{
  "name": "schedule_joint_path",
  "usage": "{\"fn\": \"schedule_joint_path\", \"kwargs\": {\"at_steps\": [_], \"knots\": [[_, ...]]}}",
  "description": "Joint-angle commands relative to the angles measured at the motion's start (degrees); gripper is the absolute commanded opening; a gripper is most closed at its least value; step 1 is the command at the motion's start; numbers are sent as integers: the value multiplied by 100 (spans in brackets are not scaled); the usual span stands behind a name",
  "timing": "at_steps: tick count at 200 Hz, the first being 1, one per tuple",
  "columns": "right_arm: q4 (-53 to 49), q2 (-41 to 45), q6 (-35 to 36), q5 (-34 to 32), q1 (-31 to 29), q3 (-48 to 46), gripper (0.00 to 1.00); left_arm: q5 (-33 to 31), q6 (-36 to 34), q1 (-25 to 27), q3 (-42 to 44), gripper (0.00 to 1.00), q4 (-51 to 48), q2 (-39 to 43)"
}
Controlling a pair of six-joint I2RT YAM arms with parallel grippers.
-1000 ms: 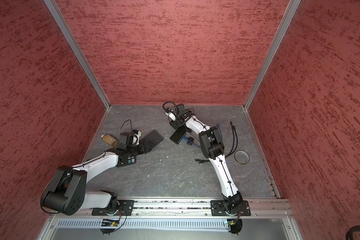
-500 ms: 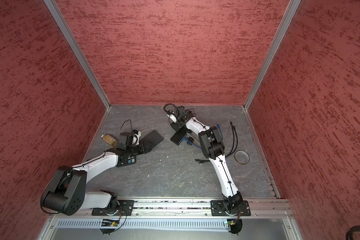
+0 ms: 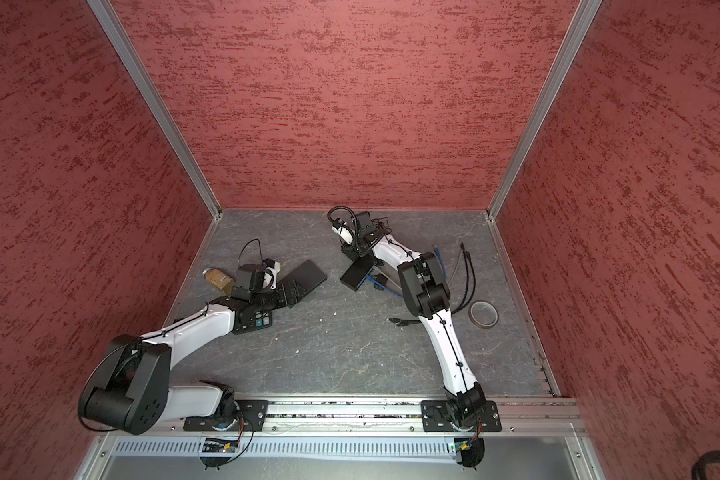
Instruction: Insert the plug into the switch port
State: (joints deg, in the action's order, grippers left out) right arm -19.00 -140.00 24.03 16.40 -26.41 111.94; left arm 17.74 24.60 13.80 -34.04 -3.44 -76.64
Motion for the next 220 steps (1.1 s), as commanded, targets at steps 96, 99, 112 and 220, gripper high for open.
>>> {"fn": "schedule_joint_path", "kwargs": {"at_steps": [96, 99, 112, 220], "knots": [[1873, 2568, -116, 2219, -106, -2610, 22, 7, -30, -45, 135, 100, 52, 141], [1908, 2640, -138, 2261, -112, -2721, 22, 7, -34, -44, 138, 100, 54, 141], [2009, 2933, -208, 2420, -138, -3160, 22, 0, -21, -44, 143, 100, 56, 141], [2062, 3157, -702, 731, -931, -4815, 26, -11, -29, -49, 187, 100, 113, 115]]}}
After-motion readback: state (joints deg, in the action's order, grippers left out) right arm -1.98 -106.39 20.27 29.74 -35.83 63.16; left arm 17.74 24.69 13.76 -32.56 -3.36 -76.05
